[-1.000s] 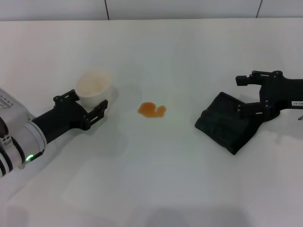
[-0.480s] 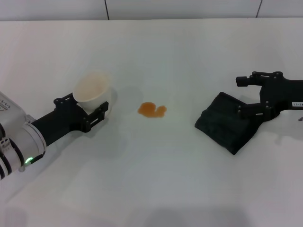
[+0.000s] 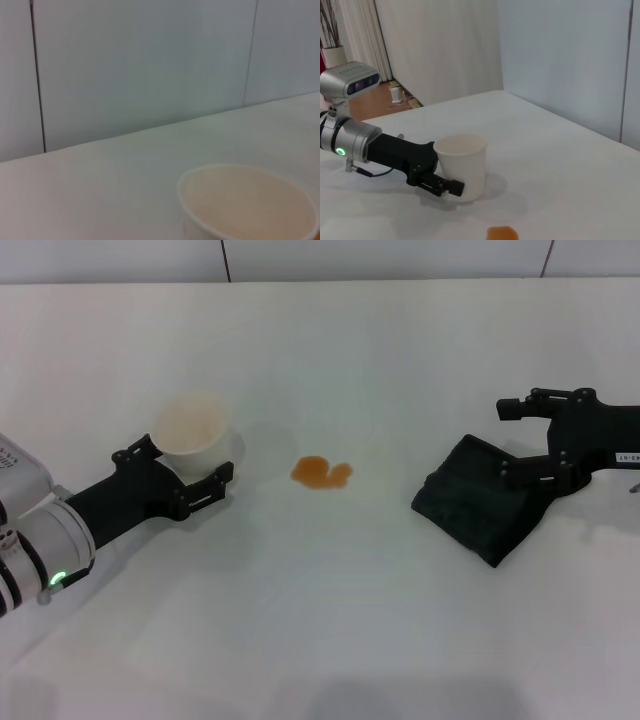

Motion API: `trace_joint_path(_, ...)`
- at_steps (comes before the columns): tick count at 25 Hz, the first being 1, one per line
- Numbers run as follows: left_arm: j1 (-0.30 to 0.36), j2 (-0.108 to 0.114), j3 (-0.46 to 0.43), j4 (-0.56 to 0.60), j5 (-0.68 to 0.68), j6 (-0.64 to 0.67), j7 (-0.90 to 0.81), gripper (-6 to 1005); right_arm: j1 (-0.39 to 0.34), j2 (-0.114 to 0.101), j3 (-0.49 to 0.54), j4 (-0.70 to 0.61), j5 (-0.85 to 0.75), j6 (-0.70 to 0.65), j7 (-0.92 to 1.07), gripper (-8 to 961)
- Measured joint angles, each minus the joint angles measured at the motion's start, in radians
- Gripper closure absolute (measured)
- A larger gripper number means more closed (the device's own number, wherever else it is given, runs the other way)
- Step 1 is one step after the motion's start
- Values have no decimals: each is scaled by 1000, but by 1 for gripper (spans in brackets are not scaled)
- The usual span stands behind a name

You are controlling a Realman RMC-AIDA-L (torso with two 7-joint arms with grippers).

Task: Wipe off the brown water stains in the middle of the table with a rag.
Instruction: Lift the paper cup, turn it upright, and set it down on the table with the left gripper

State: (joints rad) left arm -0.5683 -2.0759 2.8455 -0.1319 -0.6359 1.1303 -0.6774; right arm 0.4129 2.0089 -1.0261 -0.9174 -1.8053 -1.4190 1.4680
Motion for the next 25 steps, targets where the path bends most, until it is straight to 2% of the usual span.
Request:
trace_joint_path(5, 2, 1, 0, -3, -1, 4, -5, 193, 1, -1, 0, 0, 1, 2, 0, 98)
trace_joint_path(10, 7, 1, 0, -11, 0, 33, -11, 125, 1, -3, 0, 0, 1, 5, 0, 98)
trace_joint_path(25, 25, -1, 0, -189, 42, 211, -232, 127, 4, -5, 2, 0, 1, 8, 3, 98)
